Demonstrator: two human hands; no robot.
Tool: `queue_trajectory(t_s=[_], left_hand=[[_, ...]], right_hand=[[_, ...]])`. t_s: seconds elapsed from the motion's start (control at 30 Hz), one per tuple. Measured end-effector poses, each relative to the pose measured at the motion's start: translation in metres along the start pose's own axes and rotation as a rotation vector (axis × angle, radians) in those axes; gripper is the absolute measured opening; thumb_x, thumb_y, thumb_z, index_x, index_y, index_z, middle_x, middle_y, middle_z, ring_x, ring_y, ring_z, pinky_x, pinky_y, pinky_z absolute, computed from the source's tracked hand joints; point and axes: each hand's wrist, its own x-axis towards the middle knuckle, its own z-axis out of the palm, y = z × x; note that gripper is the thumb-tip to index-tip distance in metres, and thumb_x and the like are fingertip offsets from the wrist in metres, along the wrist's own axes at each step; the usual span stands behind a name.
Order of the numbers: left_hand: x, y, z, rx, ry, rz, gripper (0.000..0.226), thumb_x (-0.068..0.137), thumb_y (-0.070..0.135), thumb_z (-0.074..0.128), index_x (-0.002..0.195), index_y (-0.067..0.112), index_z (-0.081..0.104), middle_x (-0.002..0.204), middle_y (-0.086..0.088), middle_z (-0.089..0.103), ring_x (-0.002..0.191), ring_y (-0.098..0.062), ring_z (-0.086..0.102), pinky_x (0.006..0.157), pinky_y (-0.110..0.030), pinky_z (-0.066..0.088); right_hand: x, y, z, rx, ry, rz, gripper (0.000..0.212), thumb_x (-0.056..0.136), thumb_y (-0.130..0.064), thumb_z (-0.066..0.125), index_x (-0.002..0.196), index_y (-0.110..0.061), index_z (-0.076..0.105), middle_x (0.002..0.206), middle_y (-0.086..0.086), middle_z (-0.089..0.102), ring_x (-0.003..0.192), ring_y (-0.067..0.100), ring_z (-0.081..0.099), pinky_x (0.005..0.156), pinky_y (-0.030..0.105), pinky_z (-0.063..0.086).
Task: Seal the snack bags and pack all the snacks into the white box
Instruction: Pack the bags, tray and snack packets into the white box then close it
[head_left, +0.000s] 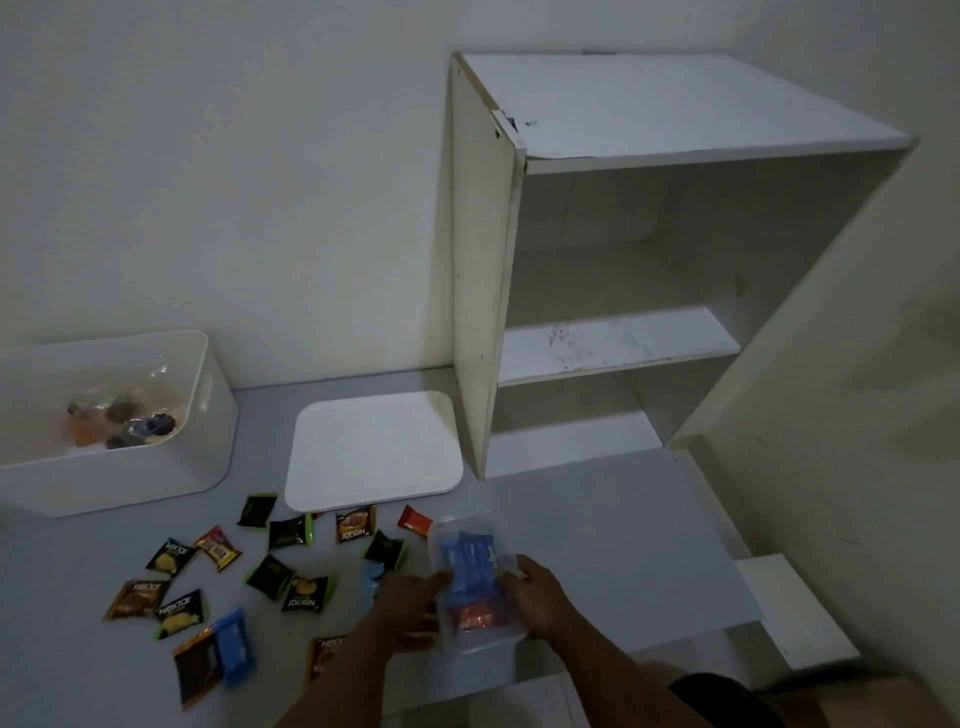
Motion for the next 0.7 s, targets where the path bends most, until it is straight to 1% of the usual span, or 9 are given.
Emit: queue_trajectory(t_s=[0.1, 0.2, 0.3, 0.37, 0.43, 0.47, 0.57, 0.63, 0.7], left_hand=[[-0.006, 0.006, -0.008, 0.016, -0.059, 0.016, 0.048, 0.085, 0.050, 0.072, 0.112, 0.011, 0.065, 0.108, -0.012, 0.071, 0.098, -0.027, 0.070, 0.076, -0.036, 0.058], [-0.014, 0.021, -0.017, -0.050, -0.068, 0.041, 0.046, 0.083, 0.042, 0.078, 0.109, 0.007, 0.066, 0.107, -0.016, 0.072, 0.095, -0.030, 0.071, 0.073, -0.037, 0.060], [-0.021, 0.035, -0.033, -0.122, -0.029, 0.119, 0.046, 0.080, 0.039, 0.081, 0.107, 0.004, 0.069, 0.099, -0.017, 0.076, 0.090, -0.032, 0.074, 0.072, -0.039, 0.062], [-0.030, 0.046, -0.048, -0.172, 0.027, 0.166, 0.042, 0.082, 0.036, 0.081, 0.106, 0.003, 0.071, 0.096, -0.017, 0.076, 0.085, -0.030, 0.073, 0.065, -0.035, 0.061], [-0.039, 0.057, -0.069, -0.252, 0.099, 0.200, 0.033, 0.083, 0.030, 0.080, 0.101, 0.003, 0.073, 0.098, -0.018, 0.076, 0.085, -0.030, 0.072, 0.061, -0.031, 0.059], [-0.043, 0.064, -0.082, -0.276, 0.133, 0.224, 0.031, 0.083, 0.028, 0.080, 0.100, 0.003, 0.073, 0.100, -0.020, 0.076, 0.088, -0.032, 0.073, 0.062, -0.032, 0.059], [-0.060, 0.085, -0.128, -0.286, 0.228, 0.297, 0.035, 0.081, 0.029, 0.081, 0.099, -0.001, 0.075, 0.099, -0.022, 0.076, 0.092, -0.038, 0.073, 0.072, -0.042, 0.063], [-0.076, 0.102, -0.162, -0.297, 0.283, 0.331, 0.039, 0.082, 0.031, 0.080, 0.099, -0.003, 0.074, 0.097, -0.021, 0.075, 0.084, -0.033, 0.072, 0.062, -0.038, 0.062], [-0.093, 0.120, -0.198, -0.306, 0.343, 0.367, 0.040, 0.083, 0.035, 0.079, 0.097, -0.002, 0.072, 0.093, -0.019, 0.073, 0.077, -0.029, 0.069, 0.050, -0.030, 0.057]], right_hand=[[-0.002, -0.003, -0.002, 0.052, 0.056, -0.038, 0.015, 0.098, -0.018, 0.059, 0.110, -0.021, 0.067, 0.106, 0.003, 0.072, 0.094, 0.017, 0.071, 0.090, 0.038, 0.059], [0.001, -0.022, -0.003, 0.003, 0.096, -0.092, 0.020, 0.097, -0.014, 0.057, 0.112, -0.016, 0.069, 0.109, 0.004, 0.073, 0.095, 0.014, 0.069, 0.087, 0.028, 0.057], [0.011, -0.052, 0.005, -0.048, 0.075, -0.136, 0.018, 0.096, -0.019, 0.055, 0.108, -0.020, 0.068, 0.108, 0.003, 0.072, 0.097, 0.016, 0.069, 0.094, 0.039, 0.056], [0.020, -0.075, 0.016, -0.058, 0.057, -0.169, 0.018, 0.095, -0.022, 0.055, 0.108, -0.024, 0.068, 0.111, 0.004, 0.072, 0.099, 0.018, 0.069, 0.096, 0.043, 0.055], [0.022, -0.105, 0.032, -0.064, 0.047, -0.206, 0.019, 0.097, -0.023, 0.053, 0.112, -0.027, 0.064, 0.118, 0.005, 0.070, 0.104, 0.019, 0.067, 0.099, 0.041, 0.053], [0.021, -0.122, 0.041, -0.067, 0.042, -0.228, 0.019, 0.099, -0.023, 0.051, 0.114, -0.028, 0.061, 0.120, 0.004, 0.068, 0.106, 0.019, 0.065, 0.099, 0.039, 0.052], [0.019, -0.180, 0.067, -0.098, 0.024, -0.306, 0.026, 0.101, -0.026, 0.046, 0.124, -0.024, 0.058, 0.121, 0.001, 0.064, 0.106, 0.018, 0.062, 0.091, 0.028, 0.050], [0.024, -0.223, 0.087, -0.151, -0.011, -0.349, 0.034, 0.102, -0.031, 0.044, 0.132, -0.020, 0.056, 0.123, 0.003, 0.063, 0.108, 0.021, 0.062, 0.089, 0.029, 0.049], [0.029, -0.269, 0.108, -0.199, -0.023, -0.395, 0.044, 0.101, -0.036, 0.044, 0.140, -0.016, 0.050, 0.135, 0.008, 0.059, 0.119, 0.026, 0.059, 0.099, 0.035, 0.050]])
